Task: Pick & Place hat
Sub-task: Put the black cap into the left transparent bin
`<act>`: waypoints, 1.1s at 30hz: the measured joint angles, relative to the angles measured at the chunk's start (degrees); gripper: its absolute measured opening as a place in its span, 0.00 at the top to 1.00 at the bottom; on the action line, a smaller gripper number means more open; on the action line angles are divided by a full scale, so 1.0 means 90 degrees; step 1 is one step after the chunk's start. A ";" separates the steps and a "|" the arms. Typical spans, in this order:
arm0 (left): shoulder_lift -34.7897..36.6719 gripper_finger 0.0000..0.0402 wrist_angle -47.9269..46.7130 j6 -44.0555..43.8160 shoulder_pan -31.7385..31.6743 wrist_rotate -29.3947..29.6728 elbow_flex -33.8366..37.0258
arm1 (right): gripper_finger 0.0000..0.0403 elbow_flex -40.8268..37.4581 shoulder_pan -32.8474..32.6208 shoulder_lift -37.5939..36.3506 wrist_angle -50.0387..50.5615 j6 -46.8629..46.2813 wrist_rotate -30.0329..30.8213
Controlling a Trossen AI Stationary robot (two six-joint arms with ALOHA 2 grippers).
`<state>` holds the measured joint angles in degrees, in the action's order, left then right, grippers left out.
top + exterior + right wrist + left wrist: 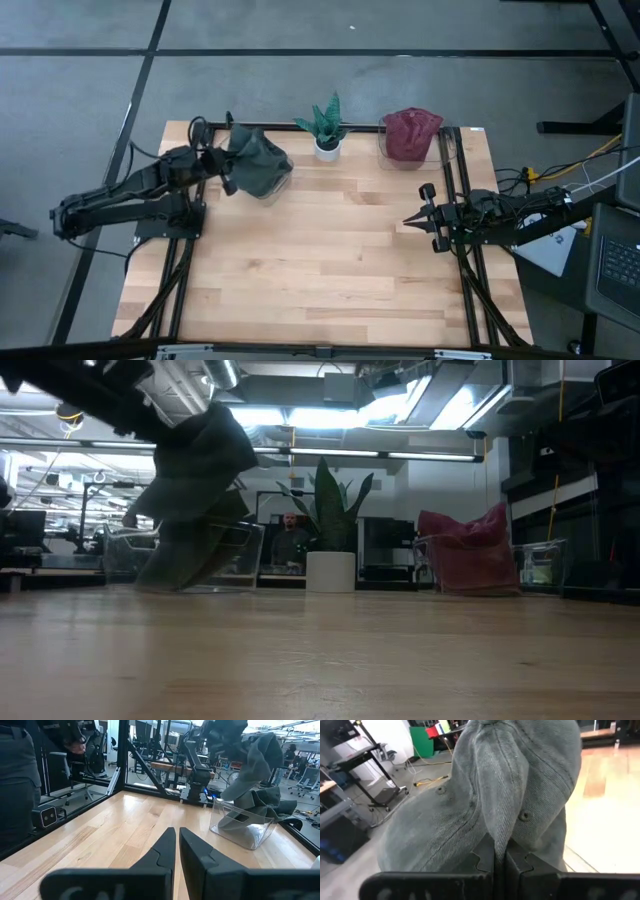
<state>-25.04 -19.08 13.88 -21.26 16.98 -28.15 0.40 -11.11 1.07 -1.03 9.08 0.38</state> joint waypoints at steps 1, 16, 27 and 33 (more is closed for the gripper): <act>0.0116 0.99 0.0165 -0.0076 0.0004 -0.0004 0.0191 | 0.94 -0.0002 0.0001 0.0001 0.0001 0.0000 -0.0001; 0.0598 0.99 0.2293 0.1073 0.0107 -0.0050 0.1398 | 0.94 0.0001 0.0002 0.0000 0.0001 0.0000 0.0000; 0.1078 0.99 0.2372 0.0990 0.0107 0.0243 0.1972 | 0.94 -0.0002 0.0001 0.0001 0.0002 0.0001 0.0000; 0.1451 0.99 0.2337 0.0860 0.0150 0.0771 0.2328 | 0.94 -0.0001 -0.0001 0.0000 0.0000 0.0002 0.0000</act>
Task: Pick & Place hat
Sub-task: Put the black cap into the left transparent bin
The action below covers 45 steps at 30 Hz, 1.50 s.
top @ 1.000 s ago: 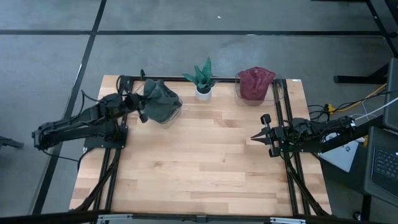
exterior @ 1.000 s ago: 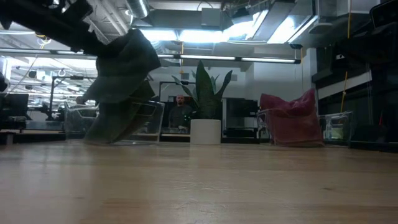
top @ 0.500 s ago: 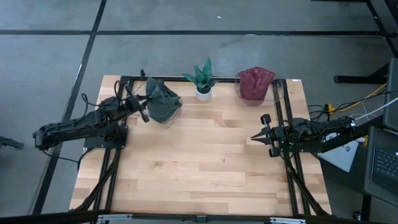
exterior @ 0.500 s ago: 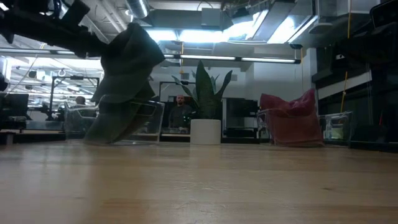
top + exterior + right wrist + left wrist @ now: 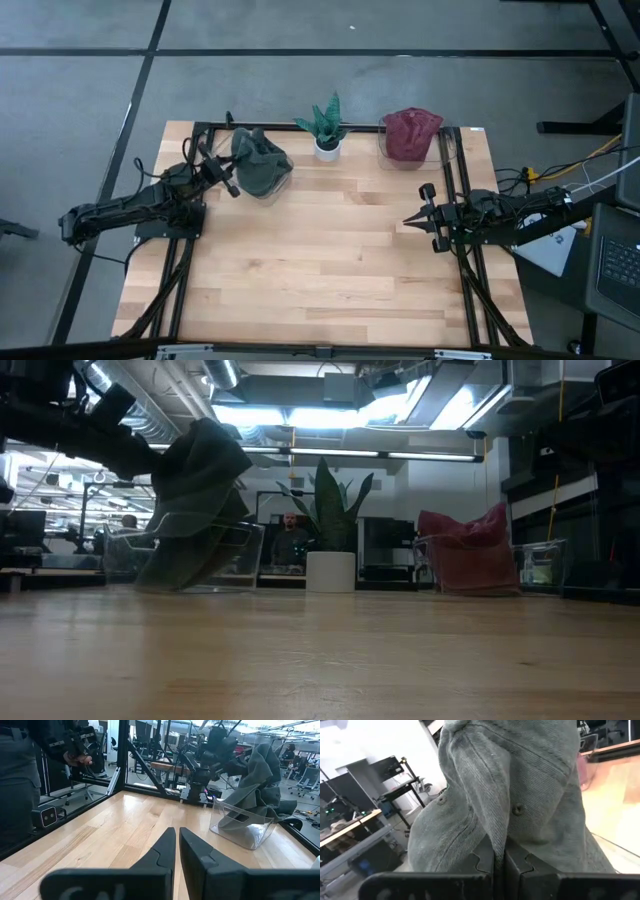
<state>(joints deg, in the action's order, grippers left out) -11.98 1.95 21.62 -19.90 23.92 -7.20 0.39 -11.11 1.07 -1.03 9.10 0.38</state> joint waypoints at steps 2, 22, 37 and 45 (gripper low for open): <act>0.0062 0.98 -0.0038 0.0006 0.0081 0.0046 0.0036 | 0.94 0.0000 0.0002 0.0001 0.0000 0.0001 0.0000; 0.0067 0.98 -0.1583 -0.0355 0.1793 0.1397 0.0242 | 0.94 0.0000 0.0001 0.0000 0.0001 0.0000 0.0000; 0.0045 0.96 -0.1593 -0.1588 0.1796 0.1353 0.0242 | 0.94 0.0001 0.0001 0.0001 0.0001 0.0000 0.0000; -0.0428 0.93 -0.1600 -0.2270 0.1778 0.1280 0.0242 | 0.94 0.0000 0.0000 0.0001 -0.0001 -0.0002 0.0000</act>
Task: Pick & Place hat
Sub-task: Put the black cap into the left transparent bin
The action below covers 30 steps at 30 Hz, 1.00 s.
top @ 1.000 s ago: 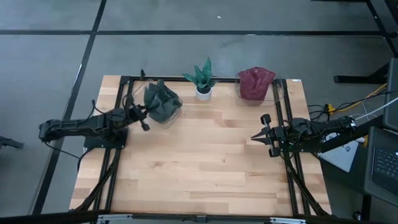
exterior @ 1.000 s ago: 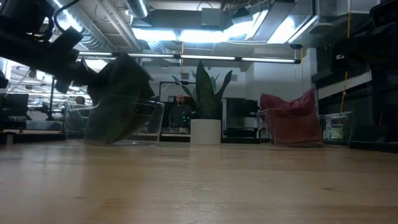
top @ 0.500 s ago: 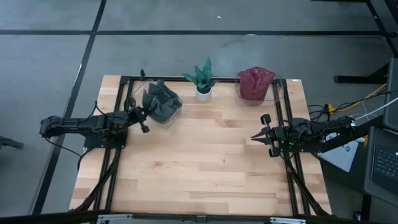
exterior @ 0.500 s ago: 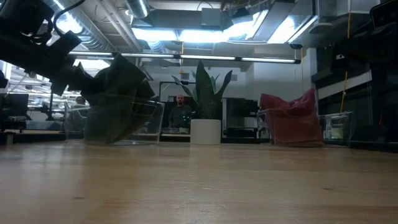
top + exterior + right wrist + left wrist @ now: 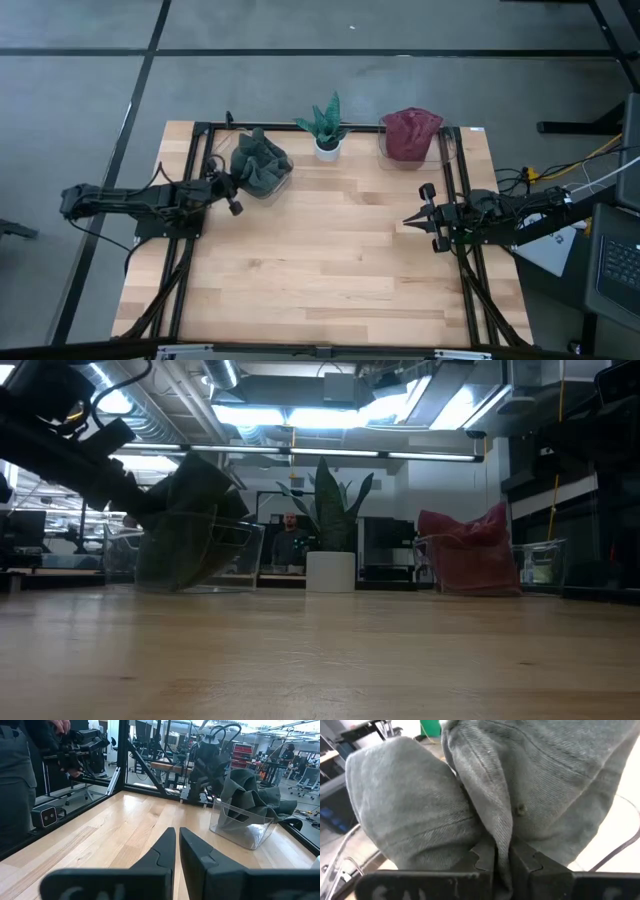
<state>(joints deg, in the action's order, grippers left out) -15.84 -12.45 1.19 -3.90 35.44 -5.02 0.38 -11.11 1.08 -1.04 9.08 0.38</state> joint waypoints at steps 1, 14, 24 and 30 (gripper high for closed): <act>-0.0061 0.92 0.0002 -0.0041 0.0000 0.0000 0.0000 | 0.94 0.0002 0.0002 0.0000 0.0000 0.0000 -0.0002; -0.0199 0.56 0.0037 -0.0114 -0.0076 0.0263 -0.0266 | 0.94 0.0001 0.0001 0.0000 0.0000 0.0001 -0.0001; -0.0199 0.37 0.0126 0.0107 -0.0451 0.0770 -0.0918 | 0.94 0.0001 0.0001 -0.0001 0.0001 0.0000 0.0000; -0.0199 0.36 0.0178 0.0236 -0.0459 0.0797 -0.1355 | 0.94 0.0001 0.0001 0.0000 0.0001 0.0001 -0.0002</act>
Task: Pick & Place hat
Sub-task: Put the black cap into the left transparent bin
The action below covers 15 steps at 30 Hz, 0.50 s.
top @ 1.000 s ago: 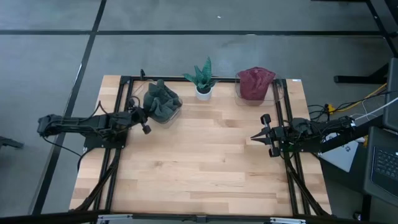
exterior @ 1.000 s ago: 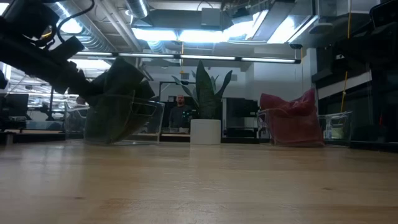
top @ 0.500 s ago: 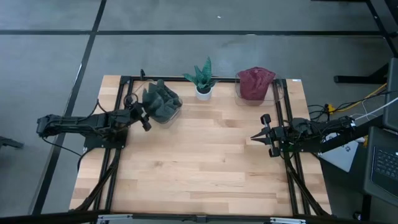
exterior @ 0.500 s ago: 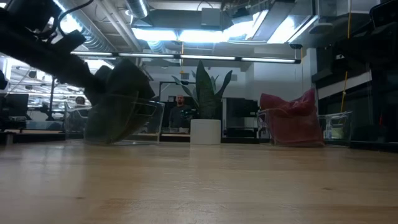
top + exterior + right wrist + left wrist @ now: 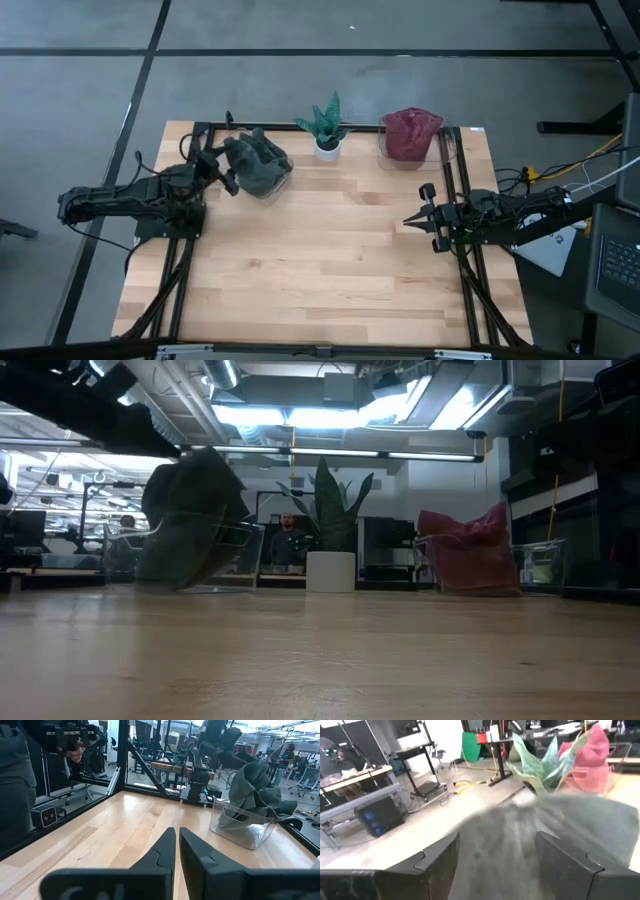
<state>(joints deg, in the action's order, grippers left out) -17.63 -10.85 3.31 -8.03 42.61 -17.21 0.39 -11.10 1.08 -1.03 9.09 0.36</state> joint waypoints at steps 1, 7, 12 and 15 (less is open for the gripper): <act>0.0002 0.36 0.0014 -0.0004 0.0000 0.0001 -0.0012 | 0.94 0.0000 -0.0001 -0.0001 0.0000 -0.0001 0.0002; -0.0038 0.37 -0.0019 -0.0457 0.0085 -0.0546 -0.0012 | 0.94 -0.0001 -0.0001 -0.0002 -0.0001 0.0001 0.0002; -0.0078 0.37 0.0087 -0.0747 0.0278 -0.0682 -0.0012 | 0.94 0.0000 -0.0001 0.0000 0.0000 -0.0001 0.0002; -0.0079 0.37 0.0131 -0.0893 0.0387 -0.0671 -0.0012 | 0.94 0.0000 -0.0001 0.0000 -0.0001 0.0000 0.0002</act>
<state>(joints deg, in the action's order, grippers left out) -18.34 -9.66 -4.72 -4.55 36.57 -17.32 0.39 -11.11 1.08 -1.03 9.09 0.38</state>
